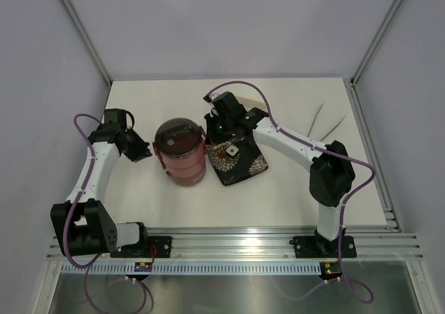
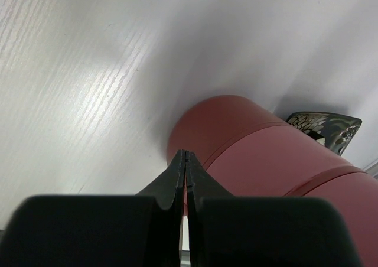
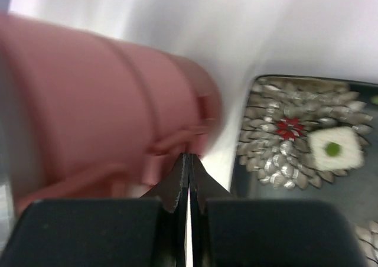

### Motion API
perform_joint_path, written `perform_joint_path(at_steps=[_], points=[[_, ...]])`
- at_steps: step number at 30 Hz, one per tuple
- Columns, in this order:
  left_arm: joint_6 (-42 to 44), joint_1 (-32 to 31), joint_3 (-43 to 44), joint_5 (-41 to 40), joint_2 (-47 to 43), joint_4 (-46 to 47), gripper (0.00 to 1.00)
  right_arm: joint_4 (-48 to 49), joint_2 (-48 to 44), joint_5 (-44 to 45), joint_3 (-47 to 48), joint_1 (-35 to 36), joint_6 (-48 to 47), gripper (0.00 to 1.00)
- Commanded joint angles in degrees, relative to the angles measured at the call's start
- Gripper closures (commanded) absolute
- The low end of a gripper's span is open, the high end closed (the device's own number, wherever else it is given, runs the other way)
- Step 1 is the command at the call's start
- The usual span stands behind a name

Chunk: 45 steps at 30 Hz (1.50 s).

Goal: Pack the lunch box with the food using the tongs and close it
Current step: Close the fastener on the packing box, then adjust the fastener in the packing box.

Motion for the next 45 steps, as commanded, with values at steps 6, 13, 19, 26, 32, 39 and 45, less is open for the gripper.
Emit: perform_joint_path(at_steps=[6, 13, 19, 26, 32, 39, 45], points=[[-1.35, 0.21, -2.86, 2.99, -2.15, 3.89, 1.0, 0.38, -0.25, -2.51, 2.02, 1.96, -2.4, 1.0], [-0.12, 0.3, -0.84, 0.01, -3.11, 0.39, 1.0, 0.56, -3.41, 2.06, -2.01, -1.64, 0.41, 1.0], [0.58, 0.39, -0.66, -0.26, -4.52, -1.73, 1.0, -0.23, -4.82, 3.74, -3.78, -3.23, 0.59, 1.0], [4.89, 0.3, -4.35, -0.43, -18.29, -1.47, 0.99, -1.2, -6.75, 6.11, -5.62, -3.49, -0.03, 1.0], [4.19, 0.3, -9.09, -1.41, -25.78, -2.96, 0.63, -2.78, -7.37, 6.73, -6.41, -5.24, 0.06, 0.89], [5.42, 0.22, -14.02, 6.75, -32.82, 4.22, 0.42, -3.4, -8.16, 6.81, -6.41, -6.66, -0.64, 0.84], [4.63, -0.14, -14.73, 9.67, -31.42, 10.21, 0.43, -3.93, -8.25, 6.46, -6.24, -6.66, -1.08, 0.84]])
